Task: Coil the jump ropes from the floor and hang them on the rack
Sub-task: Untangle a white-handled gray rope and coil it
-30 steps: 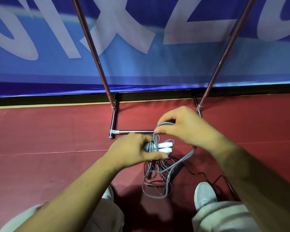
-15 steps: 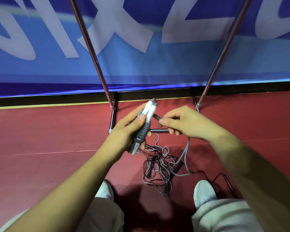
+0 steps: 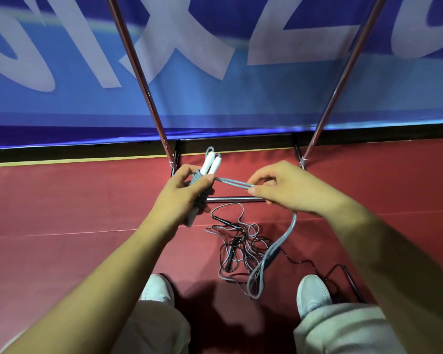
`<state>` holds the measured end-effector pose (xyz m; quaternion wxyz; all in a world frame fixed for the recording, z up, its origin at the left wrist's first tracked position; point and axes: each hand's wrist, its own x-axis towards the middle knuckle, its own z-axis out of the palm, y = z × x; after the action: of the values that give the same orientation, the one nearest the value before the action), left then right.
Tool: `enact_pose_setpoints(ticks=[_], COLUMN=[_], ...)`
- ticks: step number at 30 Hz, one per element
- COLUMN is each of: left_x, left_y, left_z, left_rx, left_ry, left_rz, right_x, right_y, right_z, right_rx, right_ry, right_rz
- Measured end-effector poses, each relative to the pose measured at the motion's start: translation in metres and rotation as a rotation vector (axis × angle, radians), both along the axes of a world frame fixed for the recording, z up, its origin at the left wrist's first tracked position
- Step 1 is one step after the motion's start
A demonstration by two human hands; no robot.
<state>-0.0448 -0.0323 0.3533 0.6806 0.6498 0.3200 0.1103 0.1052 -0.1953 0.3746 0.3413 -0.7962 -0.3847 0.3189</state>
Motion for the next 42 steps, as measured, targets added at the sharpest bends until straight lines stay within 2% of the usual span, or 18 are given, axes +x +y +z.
enact_pose_setpoints(ticks=[2, 6, 8, 11, 13, 15, 19, 22, 26, 30, 34, 38, 42], left_x=[0.000, -0.005, -0.007, -0.009, -0.009, -0.010, -0.011, -0.012, -0.011, -0.005, -0.002, -0.003, -0.002], left_y=[0.004, 0.007, 0.001, -0.003, -0.005, -0.009, -0.014, -0.017, -0.019, -0.013, 0.001, 0.001, 0.002], left_z=[-0.010, -0.021, -0.021, -0.026, -0.027, -0.024, -0.014, -0.004, 0.004, 0.006, 0.006, 0.009, 0.008], left_rx=[0.174, 0.773, 0.909, 0.965, 0.937, 0.801, 0.610, 0.261, 0.000, -0.221, -0.247, -0.172, -0.048], left_ry=[0.031, 0.217, 0.277, 0.353, 0.329, 0.240, 0.115, -0.026, -0.189, -0.248, -0.282, -0.176, -0.081], left_rz=[-0.013, -0.134, -0.206, -0.391, -0.539, -0.645, -0.694, -0.747, -0.599, -0.315, -0.171, -0.087, -0.046], right_x=[-0.006, -0.020, -0.025, -0.028, -0.027, -0.021, -0.012, -0.005, 0.000, 0.001, 0.000, 0.000, -0.001], right_y=[0.002, 0.007, 0.007, 0.008, 0.008, 0.007, 0.003, 0.000, 0.001, 0.001, -0.001, 0.000, -0.001], right_z=[0.005, 0.006, 0.006, 0.009, 0.010, 0.011, 0.008, 0.005, 0.002, -0.003, -0.007, -0.006, -0.009], right_rx=[-0.012, 0.004, 0.022, 0.052, 0.090, 0.134, 0.175, 0.168, 0.142, 0.104, 0.067, 0.014, -0.038], right_ry=[-0.051, -0.130, -0.161, -0.186, -0.178, -0.142, -0.074, 0.002, 0.118, 0.117, 0.057, -0.084, -0.127], right_rz=[0.056, 0.164, 0.193, 0.199, 0.178, 0.122, 0.025, -0.007, -0.004, 0.000, 0.022, 0.025, 0.034])
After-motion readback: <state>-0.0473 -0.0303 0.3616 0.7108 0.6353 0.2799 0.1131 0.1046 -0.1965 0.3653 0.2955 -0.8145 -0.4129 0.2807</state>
